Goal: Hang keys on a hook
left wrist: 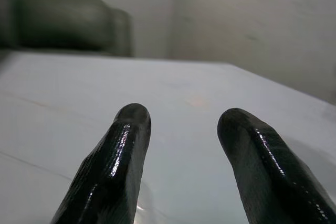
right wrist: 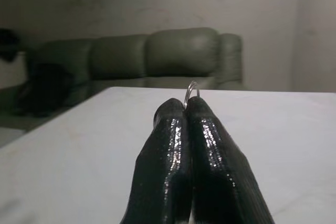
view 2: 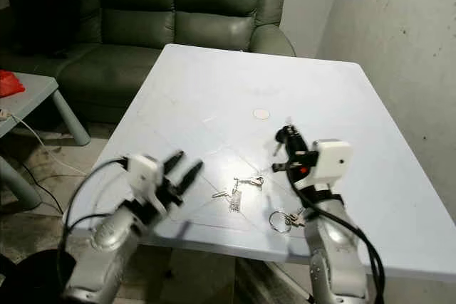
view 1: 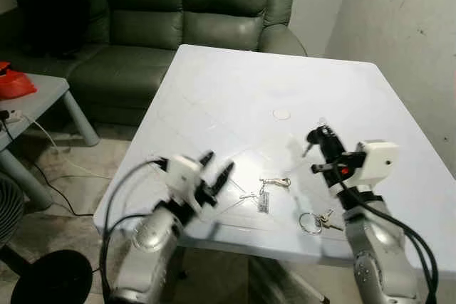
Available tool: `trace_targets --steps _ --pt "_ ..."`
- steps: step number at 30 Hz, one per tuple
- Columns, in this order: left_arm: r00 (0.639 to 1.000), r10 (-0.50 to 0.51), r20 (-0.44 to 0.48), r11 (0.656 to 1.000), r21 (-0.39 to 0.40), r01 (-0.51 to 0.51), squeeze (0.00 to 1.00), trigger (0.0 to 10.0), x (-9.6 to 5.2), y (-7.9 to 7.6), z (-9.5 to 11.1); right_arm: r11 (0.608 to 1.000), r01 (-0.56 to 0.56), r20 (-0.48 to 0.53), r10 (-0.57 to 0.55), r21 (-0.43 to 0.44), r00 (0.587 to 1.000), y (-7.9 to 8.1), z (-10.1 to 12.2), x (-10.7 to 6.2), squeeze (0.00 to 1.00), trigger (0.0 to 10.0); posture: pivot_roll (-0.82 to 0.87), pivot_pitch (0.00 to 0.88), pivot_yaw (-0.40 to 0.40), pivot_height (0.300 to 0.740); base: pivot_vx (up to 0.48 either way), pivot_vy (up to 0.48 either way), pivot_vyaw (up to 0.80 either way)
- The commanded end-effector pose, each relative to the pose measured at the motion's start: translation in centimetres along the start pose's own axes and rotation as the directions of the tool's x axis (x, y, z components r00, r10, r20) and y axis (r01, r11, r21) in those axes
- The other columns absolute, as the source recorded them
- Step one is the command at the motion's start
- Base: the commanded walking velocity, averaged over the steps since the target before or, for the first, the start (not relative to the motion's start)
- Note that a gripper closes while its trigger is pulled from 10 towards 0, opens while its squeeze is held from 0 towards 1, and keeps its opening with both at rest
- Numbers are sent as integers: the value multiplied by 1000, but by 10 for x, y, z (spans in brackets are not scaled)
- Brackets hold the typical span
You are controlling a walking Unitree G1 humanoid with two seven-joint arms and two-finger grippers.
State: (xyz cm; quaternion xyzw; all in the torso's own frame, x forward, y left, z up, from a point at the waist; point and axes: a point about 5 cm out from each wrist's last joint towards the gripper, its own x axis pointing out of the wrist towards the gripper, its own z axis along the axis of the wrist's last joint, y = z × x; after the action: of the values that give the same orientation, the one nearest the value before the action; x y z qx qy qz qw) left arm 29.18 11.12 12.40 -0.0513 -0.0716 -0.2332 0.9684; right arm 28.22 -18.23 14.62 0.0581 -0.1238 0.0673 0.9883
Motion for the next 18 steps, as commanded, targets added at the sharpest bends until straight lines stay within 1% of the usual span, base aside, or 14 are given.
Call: trace_targets --steps 1,2,3,5,6,7,9,10,11,14,17,18 --pt "998 60 29 998 13 -60 0 10000 7 10 14 998 42 -28 -43 -41 999 -5 -3 6 0 10000 -75 0 -45 740 0 0 0" --pt "998 60 29 998 13 -60 0 10000 7 10 14 998 42 -28 -43 -41 999 -5 -3 6 0 10000 -75 0 -45 740 0 0 0" --pt "992 114 46 993 18 -115 0 10000 13 19 22 998 51 -42 -53 -45 998 -5 -5 10 0 10000 -75 0 -46 740 0 0 -494" --pt "987 153 56 988 4 -153 0 10000 18 26 28 998 47 -41 -49 -52 998 -4 -4 13 0 10000 -76 0 -47 740 0 0 -494" --pt "980 190 50 982 -32 -189 0 10000 20 34 33 998 40 -38 -42 -56 998 -1 -2 16 0 10000 -77 0 -45 740 0 0 -744" --pt "978 202 47 979 -43 -200 0 10000 20 36 35 998 37 -35 -39 -55 999 0 -1 18 0 10000 -78 0 -47 740 0 0 -744" --pt "977 206 57 978 -33 -204 0 10000 19 39 38 997 37 -40 -39 -69 998 0 -1 20 0 10000 -74 0 -47 740 0 0 -744" --pt "977 206 59 979 -6 -206 0 10000 18 42 40 997 34 -43 -37 -72 998 0 -2 22 0 10000 -74 0 -47 740 0 0 -725" --pt "977 205 57 979 1 -206 0 10000 18 43 40 997 33 -44 -36 -69 998 1 -2 22 0 10000 -73 0 -46 740 0 0 -725" --pt "972 229 48 973 10 -230 0 10000 17 49 41 994 32 -54 -38 -105 998 1 -4 24 0 10000 -73 0 -45 740 0 0 -717" --pt "965 257 56 965 41 -259 0 10000 17 55 44 993 40 -55 -46 -111 997 0 -4 26 0 10000 -72 0 -45 740 0 0 -704" --pt "964 262 50 964 35 -263 0 10000 17 56 44 993 41 -54 -48 -113 997 0 -4 26 0 10000 -73 0 -45 740 0 0 -700"
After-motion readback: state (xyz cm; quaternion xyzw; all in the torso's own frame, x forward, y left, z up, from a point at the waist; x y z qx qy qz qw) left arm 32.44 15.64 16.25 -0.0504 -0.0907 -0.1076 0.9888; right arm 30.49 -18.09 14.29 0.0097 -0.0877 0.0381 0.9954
